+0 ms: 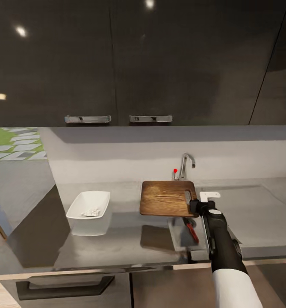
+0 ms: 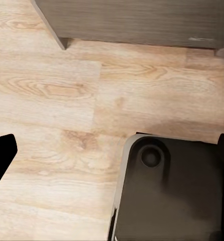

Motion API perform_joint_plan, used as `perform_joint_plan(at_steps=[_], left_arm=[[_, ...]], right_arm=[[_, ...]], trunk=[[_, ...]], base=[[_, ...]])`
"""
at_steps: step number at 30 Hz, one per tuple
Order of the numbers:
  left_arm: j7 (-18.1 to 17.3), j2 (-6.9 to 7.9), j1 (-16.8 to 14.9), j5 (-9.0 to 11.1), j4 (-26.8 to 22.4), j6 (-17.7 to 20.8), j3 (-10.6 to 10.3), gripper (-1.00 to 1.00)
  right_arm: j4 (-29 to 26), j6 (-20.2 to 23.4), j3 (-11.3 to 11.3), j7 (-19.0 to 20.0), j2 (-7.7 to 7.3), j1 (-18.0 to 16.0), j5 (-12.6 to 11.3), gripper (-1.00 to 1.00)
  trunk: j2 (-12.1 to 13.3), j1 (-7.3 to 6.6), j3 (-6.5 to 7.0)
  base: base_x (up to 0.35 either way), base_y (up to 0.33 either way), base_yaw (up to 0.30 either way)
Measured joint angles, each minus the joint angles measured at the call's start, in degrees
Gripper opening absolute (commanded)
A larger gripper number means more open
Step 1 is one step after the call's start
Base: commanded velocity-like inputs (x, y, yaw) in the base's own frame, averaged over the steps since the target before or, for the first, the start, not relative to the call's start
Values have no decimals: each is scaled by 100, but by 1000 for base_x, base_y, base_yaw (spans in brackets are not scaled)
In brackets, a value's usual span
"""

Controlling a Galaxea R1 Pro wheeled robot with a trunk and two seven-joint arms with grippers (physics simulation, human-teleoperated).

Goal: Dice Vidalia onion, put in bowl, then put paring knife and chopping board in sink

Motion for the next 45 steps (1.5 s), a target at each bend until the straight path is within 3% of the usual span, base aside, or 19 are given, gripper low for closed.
perform_joint_plan(at_steps=[3, 6, 7, 11, 14, 19, 20, 23, 25, 27, 30, 33, 38, 42, 45], left_arm=[[4, 0, 0, 4, -2, 1, 1, 100], [6, 0, 1, 9, -3, -3, 2, 100], [8, 0, -1, 13, -1, -1, 2, 100], [6, 7, 0, 17, 4, -2, 12, 100], [1, 8, -3, 19, 7, 0, 12, 100], [1, 8, -1, 25, 15, 2, 5, 100], [4, 8, 0, 26, 15, 2, 6, 100], [7, 8, -1, 26, 15, 2, 12, 100], [12, 8, -2, 26, 16, 5, 13, 100], [15, 8, -1, 26, 16, 9, 13, 100], [16, 8, -1, 26, 15, 16, 13, 100], [19, 8, -1, 26, 9, 19, 13, 100], [25, 8, 1, 33, 14, 20, 14, 100], [25, 8, 0, 34, 8, 19, 16, 100], [25, 8, 1, 34, 7, 19, 19, 100]], right_arm=[[75, -2, -16, -326, 0, 1, 46, -100], [212, -4, -26, -1025, -1, -1, 59, -100], [305, -13, -24, -1338, 0, 0, -91, -100], [573, -56, -18, -2609, 0, -3, -1592, -100], [603, -338, -10, -3975, 1, -3, -2609, -100], [608, -868, 251, -5381, 2, -2, -3396, -100], [595, -915, 400, -5704, 3, -2, -3606, -100], [544, -993, 926, -6678, 3, -3, -3781, -100], [535, -1191, 1164, -7059, 3, -3, -3927, -100], [538, -1311, 1284, -7306, 3, -2, -4494, -100], [538, -1344, 1368, -7709, 2, -1, -5062, -100], [608, -1332, 1460, -7895, 3, -3, -5400, -100], [767, -1369, 1481, -8312, 2, -17, -5665, -100], [1463, -1940, 1491, -8431, 2, -18, -6381, -100], [1702, -2299, 1505, -8439, 2, -19, -6553, -100]], trunk=[[0, 0, -1], [1, 1, 0], [2, 2, -1], [1, 2, 0], [1, 2, 0], [1, 1, 0], [1, 1, 0], [-1, 0, 0], [-1, -1, 0], [0, -2, -1], [1, -2, -1], [0, -2, -1], [1, 0, -1], [3, 2, -1], [1, 1, -1]], base=[[105, -155, 0], [24, -28, 0], [5, -6, 0], [1, -1, 0], [0, 0, 0], [0, 0, 0], [0, 0, 0], [113, 0, 0], [239, 0, 0], [292, 0, 0], [329, 0, 0], [339, 0, 0], [122, 0, 0], [7, 0, 0], [0, 0, 0]])
